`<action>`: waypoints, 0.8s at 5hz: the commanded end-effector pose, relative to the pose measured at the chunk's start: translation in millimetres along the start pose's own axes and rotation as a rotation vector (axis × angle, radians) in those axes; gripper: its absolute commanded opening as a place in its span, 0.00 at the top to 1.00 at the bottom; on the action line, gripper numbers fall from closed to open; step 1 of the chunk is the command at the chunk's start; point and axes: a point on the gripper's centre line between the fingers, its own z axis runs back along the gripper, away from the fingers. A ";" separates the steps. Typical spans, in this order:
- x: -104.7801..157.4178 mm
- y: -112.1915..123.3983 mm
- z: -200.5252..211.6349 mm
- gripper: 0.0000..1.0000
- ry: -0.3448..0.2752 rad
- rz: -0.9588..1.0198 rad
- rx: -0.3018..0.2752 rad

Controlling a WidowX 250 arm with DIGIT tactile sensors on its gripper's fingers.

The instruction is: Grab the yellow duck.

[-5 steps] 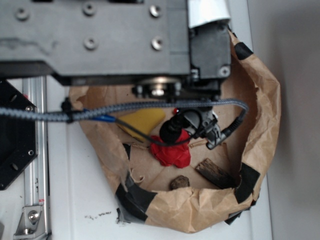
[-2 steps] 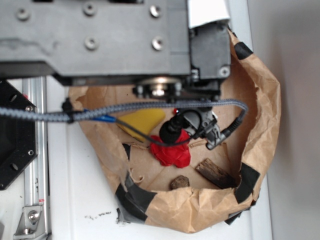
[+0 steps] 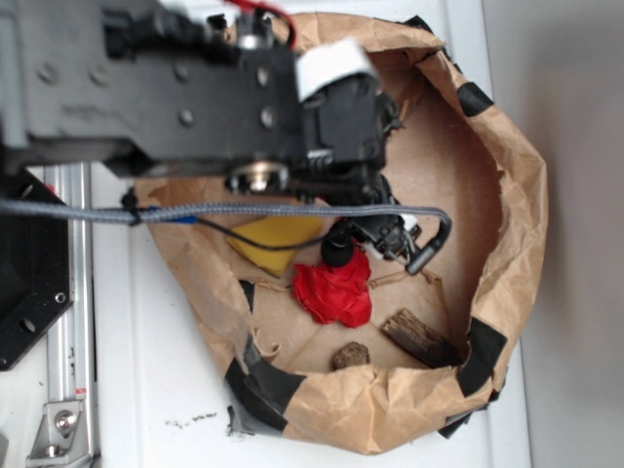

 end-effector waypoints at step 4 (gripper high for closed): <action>6.0 12.3 -9.3 0.00 0.024 -0.116 0.051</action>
